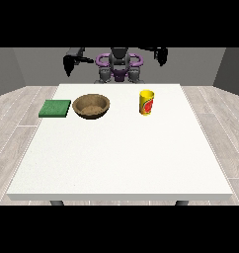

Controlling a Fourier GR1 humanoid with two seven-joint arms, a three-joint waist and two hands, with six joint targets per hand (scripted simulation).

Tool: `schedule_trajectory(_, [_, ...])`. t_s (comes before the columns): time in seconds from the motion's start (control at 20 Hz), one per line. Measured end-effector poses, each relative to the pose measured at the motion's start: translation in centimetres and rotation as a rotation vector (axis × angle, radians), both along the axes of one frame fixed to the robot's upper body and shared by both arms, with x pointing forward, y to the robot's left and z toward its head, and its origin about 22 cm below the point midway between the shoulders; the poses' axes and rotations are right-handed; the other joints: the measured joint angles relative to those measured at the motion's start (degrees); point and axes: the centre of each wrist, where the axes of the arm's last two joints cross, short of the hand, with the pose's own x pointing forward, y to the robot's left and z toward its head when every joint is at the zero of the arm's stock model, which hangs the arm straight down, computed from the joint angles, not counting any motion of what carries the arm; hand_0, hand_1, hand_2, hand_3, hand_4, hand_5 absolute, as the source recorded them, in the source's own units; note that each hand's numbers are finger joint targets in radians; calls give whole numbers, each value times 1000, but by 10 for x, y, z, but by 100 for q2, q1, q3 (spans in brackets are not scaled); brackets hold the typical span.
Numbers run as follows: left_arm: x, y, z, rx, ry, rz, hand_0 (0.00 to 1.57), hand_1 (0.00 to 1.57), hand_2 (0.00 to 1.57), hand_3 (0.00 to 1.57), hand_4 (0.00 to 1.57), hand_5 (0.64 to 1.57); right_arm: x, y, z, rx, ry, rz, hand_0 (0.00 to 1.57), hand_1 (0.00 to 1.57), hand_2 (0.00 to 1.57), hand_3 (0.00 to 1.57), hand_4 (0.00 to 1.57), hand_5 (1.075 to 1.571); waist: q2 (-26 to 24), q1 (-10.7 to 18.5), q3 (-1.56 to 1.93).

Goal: Pick the cup and pour the ball into the bowl, then pick the bowl and place it on the pad

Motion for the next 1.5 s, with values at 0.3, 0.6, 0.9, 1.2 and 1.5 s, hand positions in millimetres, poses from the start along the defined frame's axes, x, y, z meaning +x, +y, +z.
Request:
schedule_trajectory(0.3, [34,20,-10,53,-44,61,0,0,0,0,0,1258,20,-4,11,-20,-65,33,0,0,0,0,0,1560,526,-219,-1])
schedule_trajectory(0.6, [56,26,-31,80,-40,78,0,0,0,0,0,1244,32,-22,6,-29,-67,37,0,0,0,0,0,1562,593,-298,-1])
schedule_trajectory(0.9, [71,27,-51,90,-74,123,0,0,0,0,0,1238,40,-44,4,-17,-92,41,0,0,0,0,0,1563,786,-414,-2])
schedule_trajectory(1.2, [80,25,-74,76,-99,156,0,0,0,0,0,1267,41,-62,0,-16,-128,53,0,0,0,0,0,1558,1065,-563,-1])
schedule_trajectory(1.5, [88,22,-94,71,-104,171,0,0,0,0,0,1238,46,-70,2,-21,-131,50,0,0,0,0,0,1560,1128,-597,-4])
